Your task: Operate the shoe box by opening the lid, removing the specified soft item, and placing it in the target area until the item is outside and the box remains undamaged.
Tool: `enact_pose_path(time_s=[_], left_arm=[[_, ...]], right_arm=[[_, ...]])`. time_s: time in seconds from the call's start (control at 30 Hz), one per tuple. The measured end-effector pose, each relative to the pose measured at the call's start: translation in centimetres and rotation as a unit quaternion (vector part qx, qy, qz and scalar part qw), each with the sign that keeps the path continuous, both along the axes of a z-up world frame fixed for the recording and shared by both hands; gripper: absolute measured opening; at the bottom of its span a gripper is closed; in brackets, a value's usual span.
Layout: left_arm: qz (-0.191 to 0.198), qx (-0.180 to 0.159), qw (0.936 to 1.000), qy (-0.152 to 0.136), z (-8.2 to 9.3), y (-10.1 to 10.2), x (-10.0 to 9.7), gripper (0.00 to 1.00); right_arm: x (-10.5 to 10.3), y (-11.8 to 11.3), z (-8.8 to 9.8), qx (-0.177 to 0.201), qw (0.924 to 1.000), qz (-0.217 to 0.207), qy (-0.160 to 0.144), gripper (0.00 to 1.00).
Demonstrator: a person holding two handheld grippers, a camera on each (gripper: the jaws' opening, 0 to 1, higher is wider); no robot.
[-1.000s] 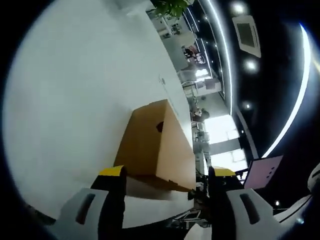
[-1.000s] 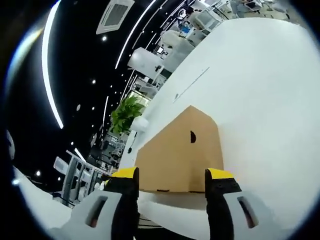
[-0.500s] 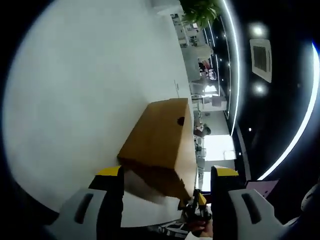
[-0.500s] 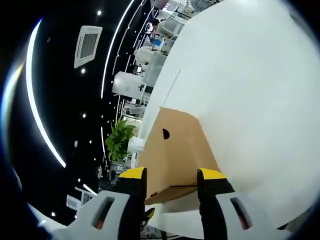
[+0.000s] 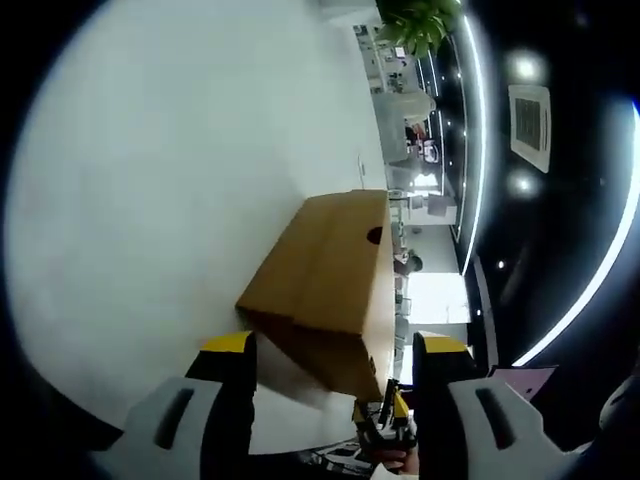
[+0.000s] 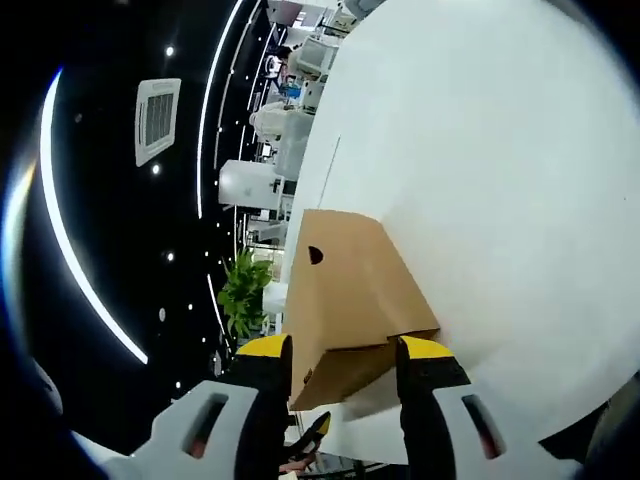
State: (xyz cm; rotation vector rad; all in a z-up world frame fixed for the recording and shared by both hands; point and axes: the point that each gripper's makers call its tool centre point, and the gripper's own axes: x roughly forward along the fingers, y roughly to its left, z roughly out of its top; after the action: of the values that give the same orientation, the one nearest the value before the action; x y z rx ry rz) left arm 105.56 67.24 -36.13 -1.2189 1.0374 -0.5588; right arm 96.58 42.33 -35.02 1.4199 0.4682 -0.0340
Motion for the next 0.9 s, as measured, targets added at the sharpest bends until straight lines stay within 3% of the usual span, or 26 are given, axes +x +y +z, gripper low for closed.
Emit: enact_pose_path(time_s=[0.23, 0.37, 0.7, 0.77, 0.9], left_arm=[[0.021, 0.004, 0.9998, -0.007, 0.0, 0.2, 0.4, 0.59], [0.017, 0.002, 0.9998, -0.005, -0.1, 0.0, 0.2, 0.58], [-0.001, 0.011, 0.9999, -0.006, -0.7, -0.8, -0.3, 0.46], [0.002, 0.011, 0.9999, -0.009, -0.7, -0.9, -0.1, 0.44], [-0.003, 0.015, 0.9997, -0.018, -0.6, -1.0, 0.2, 0.39]], right_arm=[[0.2, 1.0, 0.0, 0.02, 0.9998, -0.004, -0.003, 0.39], [0.5, 1.1, 0.4, 0.059, 0.9976, -0.035, -0.015, 0.4], [0.4, 1.8, 0.0, 0.061, 0.9977, -0.028, -0.005, 0.39], [0.3, 1.9, -0.3, 0.06, 0.9978, -0.028, 0.01, 0.34], [0.6, 1.5, -0.5, 0.064, 0.9975, -0.03, 0.004, 0.34]])
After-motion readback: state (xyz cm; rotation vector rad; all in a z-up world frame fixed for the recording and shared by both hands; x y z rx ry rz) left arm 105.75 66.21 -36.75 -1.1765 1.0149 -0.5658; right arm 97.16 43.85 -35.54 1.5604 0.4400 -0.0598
